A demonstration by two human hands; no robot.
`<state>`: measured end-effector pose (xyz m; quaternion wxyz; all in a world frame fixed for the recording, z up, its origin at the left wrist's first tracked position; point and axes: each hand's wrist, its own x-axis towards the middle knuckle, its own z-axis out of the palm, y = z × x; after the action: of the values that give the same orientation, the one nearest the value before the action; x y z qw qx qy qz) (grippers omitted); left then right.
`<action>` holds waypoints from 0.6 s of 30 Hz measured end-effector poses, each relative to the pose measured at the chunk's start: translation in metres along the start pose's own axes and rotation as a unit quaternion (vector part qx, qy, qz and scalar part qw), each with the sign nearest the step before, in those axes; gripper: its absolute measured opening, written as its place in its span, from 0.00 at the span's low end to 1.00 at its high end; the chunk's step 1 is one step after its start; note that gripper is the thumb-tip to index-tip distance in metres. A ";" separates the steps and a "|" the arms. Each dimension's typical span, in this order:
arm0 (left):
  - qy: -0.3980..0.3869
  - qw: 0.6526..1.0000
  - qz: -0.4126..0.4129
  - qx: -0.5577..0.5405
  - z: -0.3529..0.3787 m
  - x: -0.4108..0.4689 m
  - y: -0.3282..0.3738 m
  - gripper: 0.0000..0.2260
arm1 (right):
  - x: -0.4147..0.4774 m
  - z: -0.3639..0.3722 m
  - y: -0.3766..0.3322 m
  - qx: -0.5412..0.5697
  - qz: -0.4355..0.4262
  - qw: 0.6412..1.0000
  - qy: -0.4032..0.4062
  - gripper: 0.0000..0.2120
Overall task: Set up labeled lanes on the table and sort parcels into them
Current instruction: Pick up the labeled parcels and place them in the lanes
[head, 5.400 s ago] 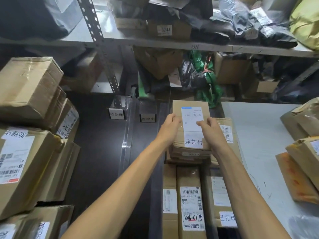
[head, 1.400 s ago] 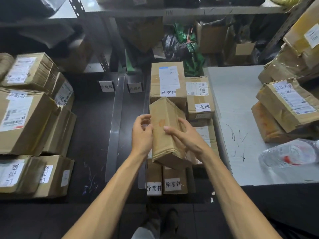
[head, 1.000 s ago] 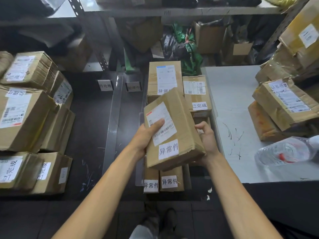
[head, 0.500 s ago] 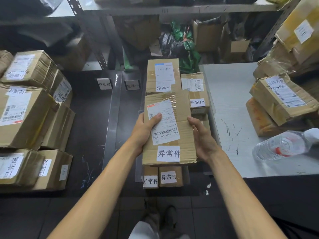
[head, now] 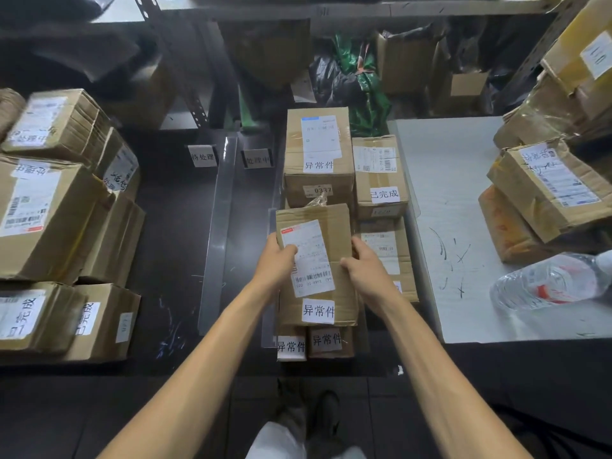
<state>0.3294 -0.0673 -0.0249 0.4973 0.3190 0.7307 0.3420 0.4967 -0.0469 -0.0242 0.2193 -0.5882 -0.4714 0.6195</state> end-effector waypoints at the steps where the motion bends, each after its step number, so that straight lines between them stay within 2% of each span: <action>1: 0.002 1.000 0.004 -0.003 -0.001 0.000 0.000 0.15 | -0.001 0.003 -0.002 0.002 -0.009 1.000 0.007 0.24; 4: 0.026 0.999 0.029 0.007 -0.005 -0.001 0.004 0.14 | -0.003 0.009 -0.010 -0.001 -0.057 0.996 0.069 0.23; 6: 0.047 0.997 0.043 0.032 -0.015 -0.006 0.005 0.16 | -0.004 0.011 -0.018 -0.025 -0.100 0.988 0.117 0.18; 8: 0.068 0.996 0.058 0.030 -0.034 -0.012 0.007 0.17 | -0.005 0.019 -0.033 -0.039 -0.134 0.982 0.130 0.13; 13: 0.117 0.986 0.121 -0.006 -0.100 -0.026 0.015 0.13 | -0.005 0.077 -0.082 -0.102 -0.207 0.970 0.070 0.11; 18: 0.188 0.965 0.175 -0.044 -0.217 -0.036 0.007 0.12 | -0.002 0.176 -0.130 -0.176 -0.279 0.943 0.035 0.12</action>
<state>0.1362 -0.1317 0.0576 0.2967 0.3492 0.7282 0.5096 0.2953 -0.0462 0.0617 0.2923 -0.4838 -0.7102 0.4197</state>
